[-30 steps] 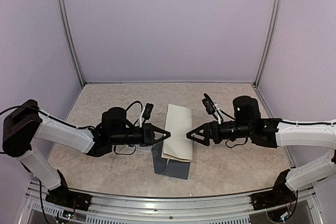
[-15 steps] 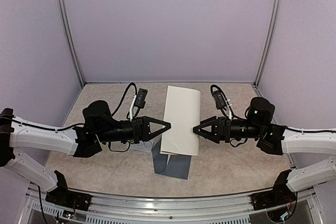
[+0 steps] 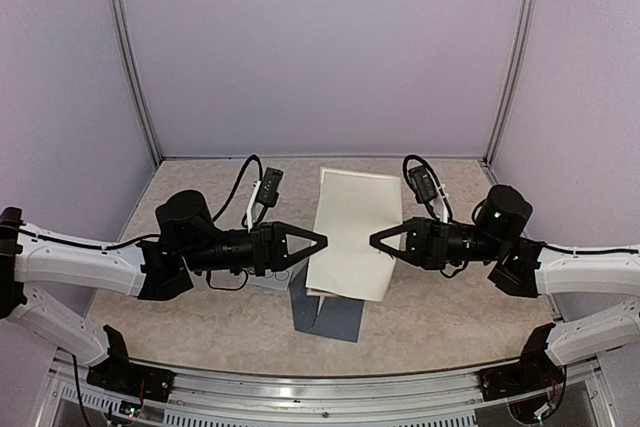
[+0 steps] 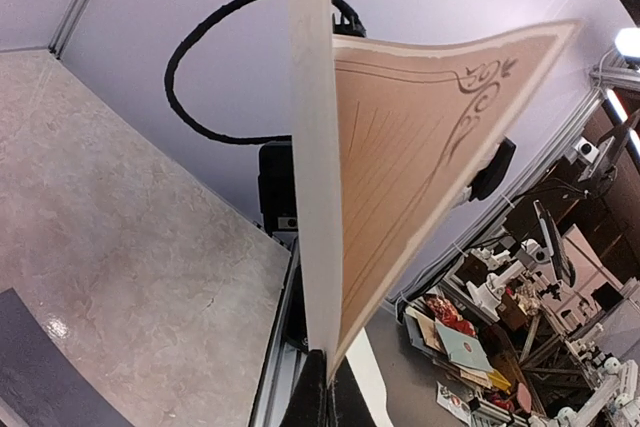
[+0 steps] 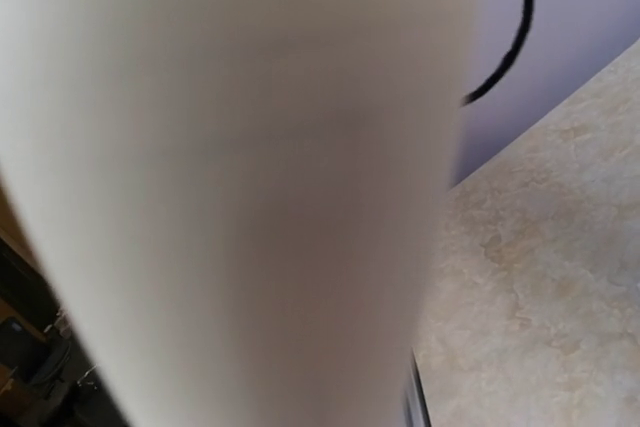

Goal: Place the letter into the envelope and seal it

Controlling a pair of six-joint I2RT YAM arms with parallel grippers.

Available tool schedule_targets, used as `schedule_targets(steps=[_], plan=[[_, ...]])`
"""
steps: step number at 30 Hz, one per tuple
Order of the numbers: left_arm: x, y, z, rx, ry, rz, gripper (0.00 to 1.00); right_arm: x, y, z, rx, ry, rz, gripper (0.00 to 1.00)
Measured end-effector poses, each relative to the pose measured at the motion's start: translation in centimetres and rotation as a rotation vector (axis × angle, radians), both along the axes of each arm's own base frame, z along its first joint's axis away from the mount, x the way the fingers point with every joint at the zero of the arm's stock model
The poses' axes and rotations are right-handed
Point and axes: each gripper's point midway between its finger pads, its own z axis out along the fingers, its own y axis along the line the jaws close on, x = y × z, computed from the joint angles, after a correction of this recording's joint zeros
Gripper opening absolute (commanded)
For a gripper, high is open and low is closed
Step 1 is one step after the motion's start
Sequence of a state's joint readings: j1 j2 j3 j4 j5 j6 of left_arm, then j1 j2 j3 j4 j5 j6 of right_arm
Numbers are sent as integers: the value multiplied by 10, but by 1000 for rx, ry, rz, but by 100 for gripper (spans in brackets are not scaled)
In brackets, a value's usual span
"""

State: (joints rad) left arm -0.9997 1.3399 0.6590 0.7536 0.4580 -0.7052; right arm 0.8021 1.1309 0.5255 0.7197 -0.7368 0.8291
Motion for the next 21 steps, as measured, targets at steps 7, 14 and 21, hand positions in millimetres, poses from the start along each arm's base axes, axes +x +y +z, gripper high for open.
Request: schedule_targets(steps=[7, 14, 21], plan=[[0, 5, 9, -9, -14, 33, 0, 0, -3, -1, -14, -3, -17, 58], [4, 11, 22, -38, -32, 75, 0, -11, 7, -16, -59, 12, 43, 0], [10, 15, 21, -31, -26, 114, 0, -18, 13, -28, -93, 19, 73, 54]])
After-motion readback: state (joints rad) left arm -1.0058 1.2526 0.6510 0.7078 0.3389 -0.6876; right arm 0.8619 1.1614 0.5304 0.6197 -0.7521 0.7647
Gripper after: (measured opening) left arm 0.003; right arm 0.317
